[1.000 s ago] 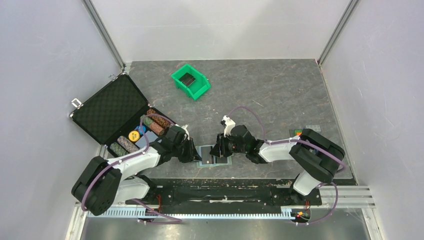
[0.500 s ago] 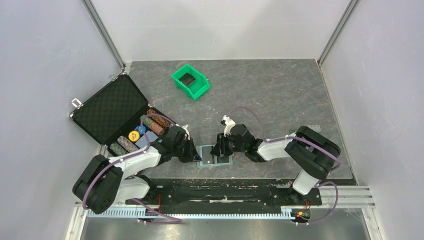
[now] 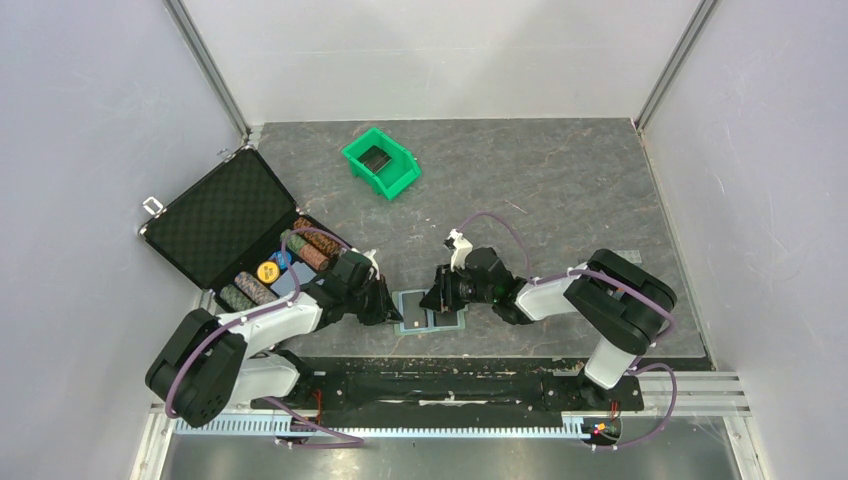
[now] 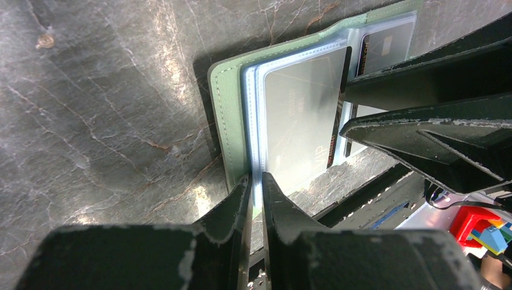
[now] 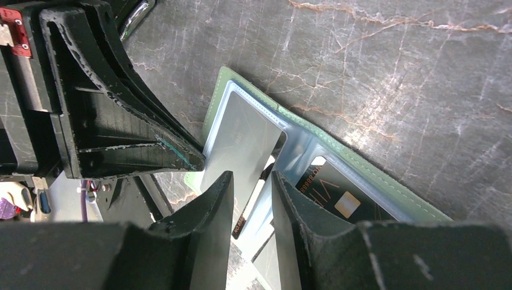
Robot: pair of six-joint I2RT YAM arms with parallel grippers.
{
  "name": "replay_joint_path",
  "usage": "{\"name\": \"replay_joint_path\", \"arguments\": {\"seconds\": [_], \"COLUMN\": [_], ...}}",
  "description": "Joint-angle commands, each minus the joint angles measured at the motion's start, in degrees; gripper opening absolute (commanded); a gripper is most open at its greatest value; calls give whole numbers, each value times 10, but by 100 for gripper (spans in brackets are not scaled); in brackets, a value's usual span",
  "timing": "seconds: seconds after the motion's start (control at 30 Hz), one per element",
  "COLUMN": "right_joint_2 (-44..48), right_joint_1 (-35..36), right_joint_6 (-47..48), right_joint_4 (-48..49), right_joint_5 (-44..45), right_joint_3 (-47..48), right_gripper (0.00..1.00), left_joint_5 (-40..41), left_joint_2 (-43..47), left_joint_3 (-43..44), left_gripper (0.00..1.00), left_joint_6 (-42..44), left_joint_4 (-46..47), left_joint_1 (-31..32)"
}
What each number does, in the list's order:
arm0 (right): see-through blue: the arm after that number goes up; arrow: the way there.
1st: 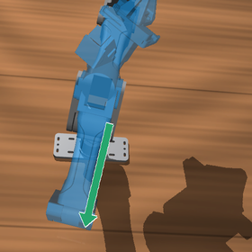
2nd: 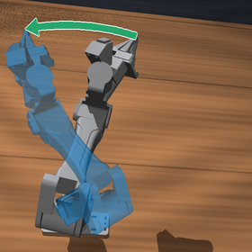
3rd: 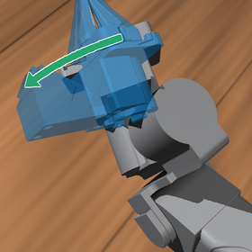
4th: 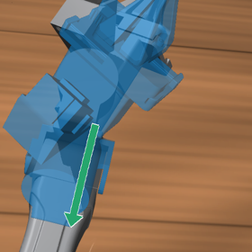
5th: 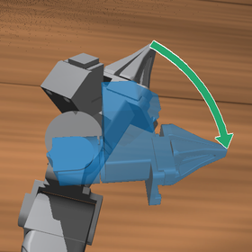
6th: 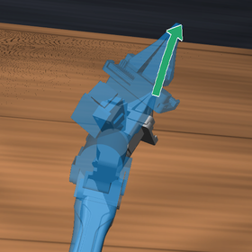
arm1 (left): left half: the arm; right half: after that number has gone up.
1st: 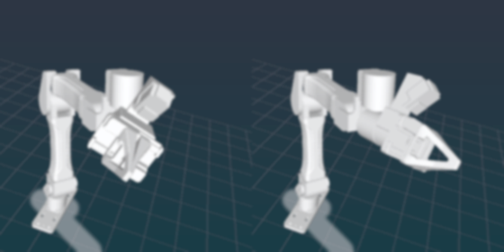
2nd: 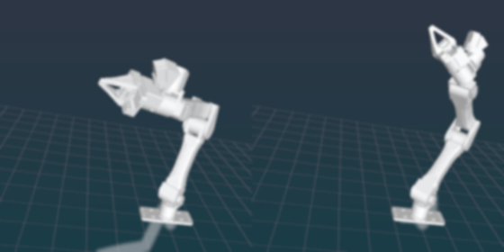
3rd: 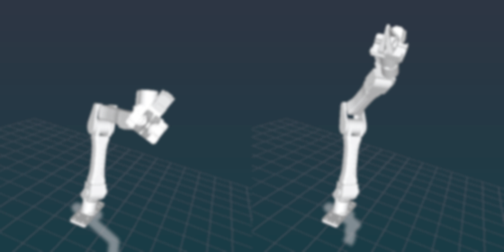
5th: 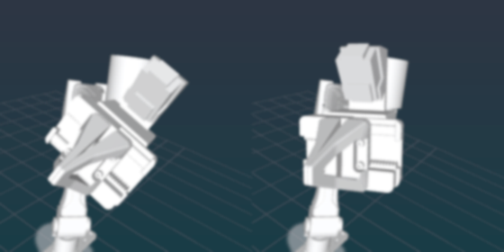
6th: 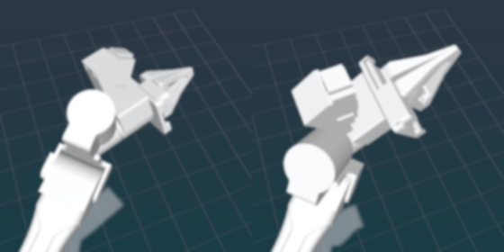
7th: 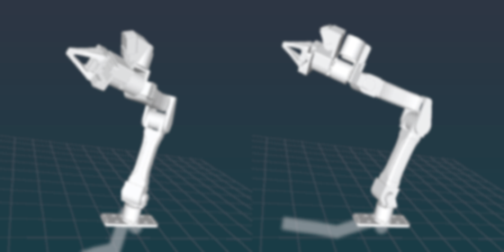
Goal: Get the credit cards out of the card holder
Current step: Remove the credit card from the card holder.
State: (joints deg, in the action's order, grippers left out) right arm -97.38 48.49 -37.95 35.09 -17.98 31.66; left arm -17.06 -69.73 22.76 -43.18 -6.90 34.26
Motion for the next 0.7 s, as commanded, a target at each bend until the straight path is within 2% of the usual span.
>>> {"name": "replay_joint_path", "arguments": {"seconds": [0.0,0.67], "right_joint_2": [-6,-30], "right_joint_1": [-3,-9], "right_joint_6": [-5,-30], "right_joint_4": [35,61], "right_joint_5": [-8,-31], "right_joint_3": [-3,-8], "right_gripper": [32,29], "left_joint_5": [12,14], "left_joint_2": [-15,-14], "left_joint_3": [-9,-14], "left_gripper": [16,15], "left_joint_6": [16,9], "left_joint_4": [5,13], "left_joint_1": [3,4]}}
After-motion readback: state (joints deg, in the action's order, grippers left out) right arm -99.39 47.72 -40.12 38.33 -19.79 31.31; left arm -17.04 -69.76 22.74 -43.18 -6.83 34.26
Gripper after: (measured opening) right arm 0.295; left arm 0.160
